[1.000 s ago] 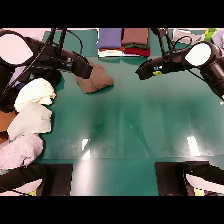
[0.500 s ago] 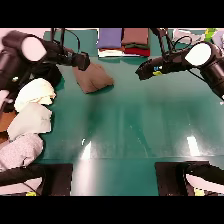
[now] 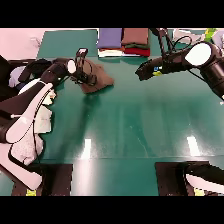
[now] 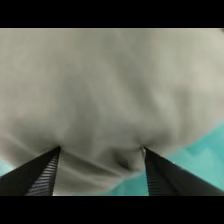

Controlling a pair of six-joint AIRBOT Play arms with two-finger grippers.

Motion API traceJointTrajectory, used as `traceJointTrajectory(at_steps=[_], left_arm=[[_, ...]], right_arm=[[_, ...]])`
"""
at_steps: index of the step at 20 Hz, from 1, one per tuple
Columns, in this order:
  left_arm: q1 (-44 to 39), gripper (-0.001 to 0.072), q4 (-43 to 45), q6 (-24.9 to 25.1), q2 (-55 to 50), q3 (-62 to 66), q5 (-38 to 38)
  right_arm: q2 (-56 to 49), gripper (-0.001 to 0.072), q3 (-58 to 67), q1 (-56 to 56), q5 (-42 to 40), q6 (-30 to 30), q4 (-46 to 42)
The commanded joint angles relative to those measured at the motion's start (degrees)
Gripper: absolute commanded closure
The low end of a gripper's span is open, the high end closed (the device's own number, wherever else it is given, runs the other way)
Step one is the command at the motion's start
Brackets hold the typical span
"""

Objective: Fold the shirts.

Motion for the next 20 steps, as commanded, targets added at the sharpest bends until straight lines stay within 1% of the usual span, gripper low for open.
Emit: traceJointTrajectory(at_steps=[1, 2, 3, 5, 6, 8, 10, 11, 13, 14, 16, 18, 20], left_arm=[[0.2, 0.0375, 0.0, 0.0, -2.6, 1.2, 1.9], [0.1, 0.0631, 1.5, 0.1, -2.6, 2.9, 0.4], [0.2, 0.0678, 3.1, 0.7, -2.5, 4.8, -1.5], [0.2, 0.0686, 7.6, 1.0, -1.5, 10.9, -8.0], [0.1, 0.0686, 10.6, 1.0, 0.5, 13.9, -9.8], [0.1, 0.0687, 14.3, 1.1, 7.3, 17.8, -10.5], [0.1, 0.0687, 14.7, 2.9, 17.0, 18.8, -10.5], [-0.2, 0.0687, 14.7, 3.0, 21.2, 18.8, -10.8], [-1.8, 0.0687, 14.7, 3.5, 28.3, 18.8, -12.4], [-3.5, 0.0688, 14.7, 4.6, 30.8, 18.8, -14.0], [-7.7, 0.0688, 14.6, 5.5, 32.6, 18.6, -18.2], [-13.3, 0.0688, 14.3, 5.6, 31.4, 18.2, -23.2], [-18.7, 0.0686, 13.8, 5.7, 29.2, 15.8, -23.6]], right_arm=[[0.0, 0.0695, 0.5, 0.0, 0.0, 0.0, 0.0], [0.0, 0.0695, 1.4, 0.0, 0.0, 0.0, 0.0], [0.0, 0.0695, 3.0, 0.0, 0.5, 0.0, -0.4], [0.0, 0.0695, 7.5, -0.3, 2.6, 0.0, -0.7], [0.0, 0.0694, 10.2, -0.9, 4.1, 0.1, -0.6], [0.0, 0.0694, 15.9, -2.9, 7.6, 0.1, -0.6], [0.0, 0.0694, 21.2, -5.7, 10.2, 0.8, -0.6], [0.0, 0.0694, 23.5, -7.3, 10.8, 2.1, -0.6], [0.0, 0.0695, 27.1, -10.6, 11.7, 4.3, -0.4], [0.0, 0.0695, 28.5, -11.9, 12.5, 4.9, -0.4], [0.0, 0.0695, 30.0, -13.9, 14.1, 5.8, -0.4], [0.0, 0.0695, 30.4, -14.9, 15.1, 6.7, -0.4], [0.0, 0.0695, 30.4, -15.1, 16.3, 7.0, -0.4]])
